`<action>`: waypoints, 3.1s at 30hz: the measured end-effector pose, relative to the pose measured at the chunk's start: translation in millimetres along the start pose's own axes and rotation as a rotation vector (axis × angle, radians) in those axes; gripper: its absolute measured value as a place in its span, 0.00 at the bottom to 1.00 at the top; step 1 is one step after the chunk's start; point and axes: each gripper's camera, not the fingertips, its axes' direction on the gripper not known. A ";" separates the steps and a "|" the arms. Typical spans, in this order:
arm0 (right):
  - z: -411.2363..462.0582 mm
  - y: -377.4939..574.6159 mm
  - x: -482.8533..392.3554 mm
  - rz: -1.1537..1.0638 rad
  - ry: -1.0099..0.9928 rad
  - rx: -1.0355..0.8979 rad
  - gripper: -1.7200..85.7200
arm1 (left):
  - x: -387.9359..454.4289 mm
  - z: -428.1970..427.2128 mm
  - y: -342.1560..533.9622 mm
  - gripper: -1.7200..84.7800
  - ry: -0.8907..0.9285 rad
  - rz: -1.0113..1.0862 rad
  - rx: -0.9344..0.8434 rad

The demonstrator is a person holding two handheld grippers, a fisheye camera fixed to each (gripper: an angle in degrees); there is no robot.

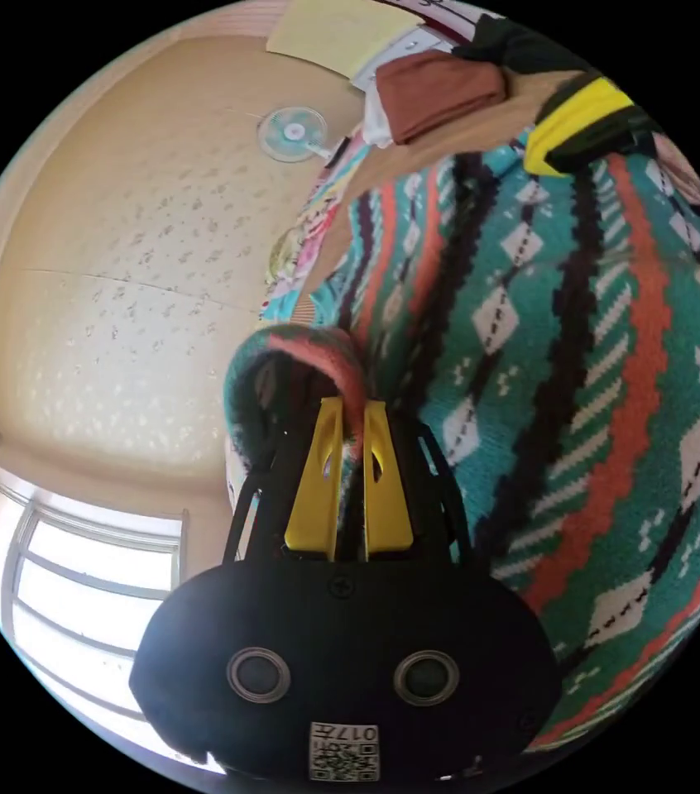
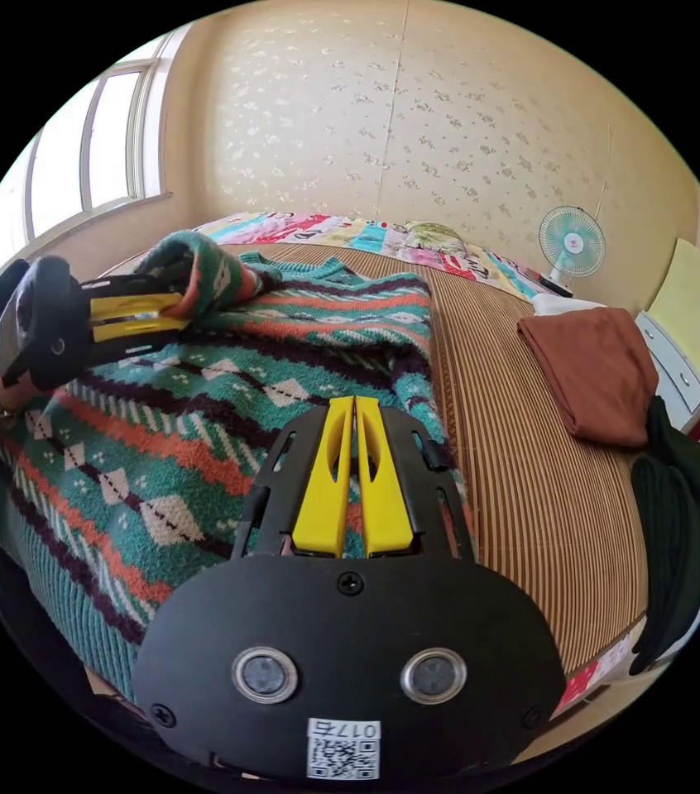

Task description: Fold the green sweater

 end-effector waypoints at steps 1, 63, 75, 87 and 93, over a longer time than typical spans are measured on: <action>1.7 0.6 0.8 0.000 0.001 0.000 0.02 | 6.0 -3.0 5.1 0.07 -0.035 -0.032 0.007; 25.2 -48.9 7.4 -0.094 0.059 -0.102 0.02 | -128.2 74.6 173.3 0.15 0.990 -1.132 0.187; -4.5 -64.3 19.0 -0.137 0.069 -0.128 0.02 | -95.1 69.2 294.9 0.14 0.690 -1.239 -0.067; -92.7 -94.4 172.7 0.505 -0.391 0.116 0.04 | -93.7 83.3 312.6 0.11 0.711 -1.266 -0.041; -56.8 -90.3 264.2 0.755 -1.069 0.276 0.14 | -93.9 86.9 321.1 0.11 0.719 -1.273 -0.026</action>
